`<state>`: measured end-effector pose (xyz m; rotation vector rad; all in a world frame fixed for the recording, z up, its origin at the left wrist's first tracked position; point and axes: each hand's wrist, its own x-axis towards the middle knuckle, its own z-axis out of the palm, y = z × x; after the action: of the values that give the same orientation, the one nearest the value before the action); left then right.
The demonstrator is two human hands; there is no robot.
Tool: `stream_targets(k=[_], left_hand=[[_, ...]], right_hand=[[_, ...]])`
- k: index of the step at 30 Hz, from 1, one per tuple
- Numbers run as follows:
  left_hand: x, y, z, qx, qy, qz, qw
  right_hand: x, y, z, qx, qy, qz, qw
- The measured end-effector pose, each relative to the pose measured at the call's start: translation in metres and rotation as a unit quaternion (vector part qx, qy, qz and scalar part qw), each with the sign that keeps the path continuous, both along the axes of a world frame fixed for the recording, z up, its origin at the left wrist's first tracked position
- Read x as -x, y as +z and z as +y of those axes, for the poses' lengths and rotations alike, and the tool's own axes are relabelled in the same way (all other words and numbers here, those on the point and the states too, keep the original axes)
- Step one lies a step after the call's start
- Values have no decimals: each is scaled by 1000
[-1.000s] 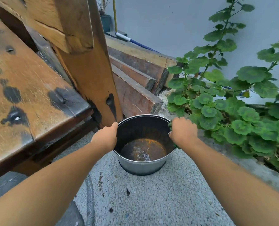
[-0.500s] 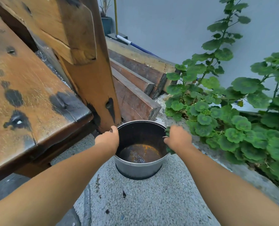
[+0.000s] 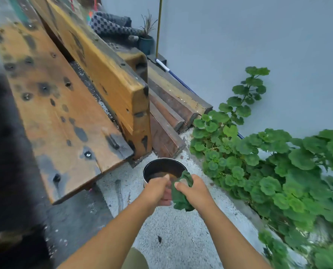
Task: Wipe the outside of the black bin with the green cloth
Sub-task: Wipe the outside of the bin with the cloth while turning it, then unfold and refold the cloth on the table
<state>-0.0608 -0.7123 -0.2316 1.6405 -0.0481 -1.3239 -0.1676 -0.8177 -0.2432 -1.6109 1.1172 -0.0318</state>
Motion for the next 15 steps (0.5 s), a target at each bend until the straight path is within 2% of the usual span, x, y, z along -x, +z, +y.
stream_targets(k=[2, 4, 7, 10, 15], left_hand=[[32, 56, 19, 49, 49, 110, 992], [58, 100, 42, 78, 94, 154, 981], [81, 153, 83, 96, 137, 147, 975], [98, 203, 140, 111, 207, 121, 964], [115, 244, 232, 154, 289, 103, 939]], right_hand=[[18, 56, 26, -36, 3, -21, 999], [33, 102, 49, -86, 9, -34, 996], [48, 161, 72, -222, -22, -64, 973], [60, 214, 103, -268, -33, -80, 960], [62, 265, 163, -298, 118, -50, 946]])
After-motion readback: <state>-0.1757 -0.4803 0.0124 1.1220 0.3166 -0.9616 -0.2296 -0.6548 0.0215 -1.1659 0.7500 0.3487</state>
